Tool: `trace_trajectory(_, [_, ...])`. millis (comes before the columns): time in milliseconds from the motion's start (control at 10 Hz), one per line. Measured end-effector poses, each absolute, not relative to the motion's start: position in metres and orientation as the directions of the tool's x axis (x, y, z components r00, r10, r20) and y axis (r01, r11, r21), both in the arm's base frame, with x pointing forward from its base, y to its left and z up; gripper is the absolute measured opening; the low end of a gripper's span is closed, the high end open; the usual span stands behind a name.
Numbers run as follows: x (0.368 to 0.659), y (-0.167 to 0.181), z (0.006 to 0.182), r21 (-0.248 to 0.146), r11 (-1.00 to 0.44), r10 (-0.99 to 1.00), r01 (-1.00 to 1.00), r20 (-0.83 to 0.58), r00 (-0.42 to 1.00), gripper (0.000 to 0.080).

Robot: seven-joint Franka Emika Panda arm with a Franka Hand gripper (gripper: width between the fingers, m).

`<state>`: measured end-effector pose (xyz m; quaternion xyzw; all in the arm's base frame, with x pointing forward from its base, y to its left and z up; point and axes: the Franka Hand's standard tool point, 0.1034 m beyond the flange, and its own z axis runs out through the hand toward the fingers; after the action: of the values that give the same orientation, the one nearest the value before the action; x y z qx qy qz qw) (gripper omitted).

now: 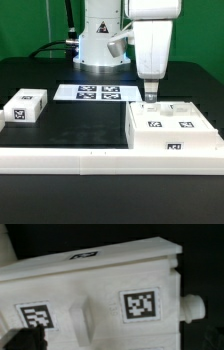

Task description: Assemble cabinet

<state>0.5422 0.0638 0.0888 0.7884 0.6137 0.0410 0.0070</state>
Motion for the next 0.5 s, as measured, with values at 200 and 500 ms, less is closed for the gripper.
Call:
trace_trajectory(200, [0.5246, 0.0774, 0.0888, 0.064, -0.358, 0.933, 0.931, 0.068, 0.354, 0.0797])
trace_trajectory(500, [0.5258, 0.0766, 0.0887, 0.056, -0.453, 0.89, 0.89, 0.076, 0.449, 0.0797])
